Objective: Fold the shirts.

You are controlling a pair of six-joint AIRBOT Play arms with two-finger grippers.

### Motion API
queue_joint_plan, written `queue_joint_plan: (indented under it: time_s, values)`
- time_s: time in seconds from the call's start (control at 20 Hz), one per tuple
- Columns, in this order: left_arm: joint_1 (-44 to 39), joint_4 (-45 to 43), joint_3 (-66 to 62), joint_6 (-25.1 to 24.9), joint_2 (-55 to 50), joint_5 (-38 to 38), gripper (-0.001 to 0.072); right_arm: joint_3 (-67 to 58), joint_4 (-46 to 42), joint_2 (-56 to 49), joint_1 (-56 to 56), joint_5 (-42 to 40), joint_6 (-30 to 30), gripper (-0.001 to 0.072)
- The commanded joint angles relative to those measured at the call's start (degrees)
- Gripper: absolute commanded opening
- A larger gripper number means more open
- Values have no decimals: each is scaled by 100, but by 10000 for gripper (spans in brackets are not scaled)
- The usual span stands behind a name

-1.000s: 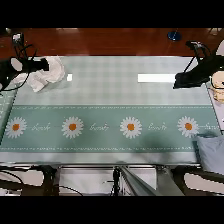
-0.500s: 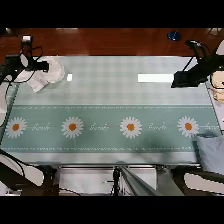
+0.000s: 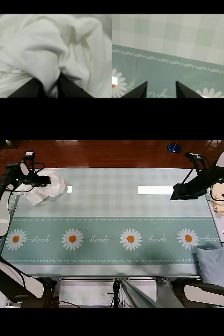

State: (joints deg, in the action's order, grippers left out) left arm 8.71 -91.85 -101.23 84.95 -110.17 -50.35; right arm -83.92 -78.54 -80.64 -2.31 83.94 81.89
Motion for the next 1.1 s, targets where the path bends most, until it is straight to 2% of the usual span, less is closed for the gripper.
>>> queue_joint_plan:
  time_s: [0.0,0.1,0.15,0.35,0.6,0.8,0.95,1.05]
  values:
    - [-42,81,-1016,96,129,-981,40,2,4,4,2,-4,-9,404]
    - [-181,83,-1908,131,385,-1537,40,0,2,4,2,-48,-9,404]
    - [-284,85,-2098,133,632,-1572,40,0,0,4,0,-48,-9,404]
    - [-1021,85,-1781,129,2304,-1419,41,0,-70,4,-2,83,-2,404]
    - [-2459,81,-1698,125,3797,-1449,41,0,-835,4,-4,640,-2,404]
    - [-3526,83,-1582,138,3945,-1818,40,0,-1172,90,-15,693,68,403]
    - [-4216,83,-680,627,3832,-1827,41,0,-1180,96,-9,734,170,403]
    - [-4682,83,122,647,3595,-1711,41,0,-1180,96,-9,737,170,403]
